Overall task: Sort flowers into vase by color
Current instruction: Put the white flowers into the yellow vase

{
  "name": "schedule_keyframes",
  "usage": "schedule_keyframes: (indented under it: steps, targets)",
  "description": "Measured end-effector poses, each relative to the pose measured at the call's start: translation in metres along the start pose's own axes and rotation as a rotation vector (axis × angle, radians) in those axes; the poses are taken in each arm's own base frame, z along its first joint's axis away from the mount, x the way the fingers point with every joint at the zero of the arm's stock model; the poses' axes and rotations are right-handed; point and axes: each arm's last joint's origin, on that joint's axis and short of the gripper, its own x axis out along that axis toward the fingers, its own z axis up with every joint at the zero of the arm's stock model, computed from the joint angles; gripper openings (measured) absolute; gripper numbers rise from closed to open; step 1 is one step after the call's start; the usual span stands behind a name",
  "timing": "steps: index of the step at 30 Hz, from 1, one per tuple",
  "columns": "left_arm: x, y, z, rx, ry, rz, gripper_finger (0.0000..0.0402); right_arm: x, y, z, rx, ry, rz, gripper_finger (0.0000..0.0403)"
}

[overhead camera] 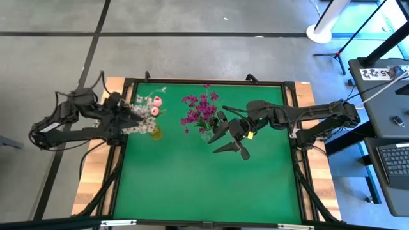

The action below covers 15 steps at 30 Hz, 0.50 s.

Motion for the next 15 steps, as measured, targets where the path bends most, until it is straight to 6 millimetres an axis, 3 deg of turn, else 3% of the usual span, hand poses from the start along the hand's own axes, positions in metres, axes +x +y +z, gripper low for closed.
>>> schedule_keyframes:
  steps: [7,12,15]
  targets:
    - [-0.019,-0.015,0.009,0.102,-0.067,0.086,0.0245,0.000,0.000,0.000,0.012,0.001,0.000,0.0166]
    - [-0.046,-0.026,0.011,0.129,-0.097,0.287,0.0245,0.000,0.000,0.000,0.016,0.001,0.000,0.0166]
    - [-0.053,-0.025,0.009,0.120,-0.108,0.369,0.0245,0.000,0.000,0.000,0.016,-0.001,0.000,0.0166]
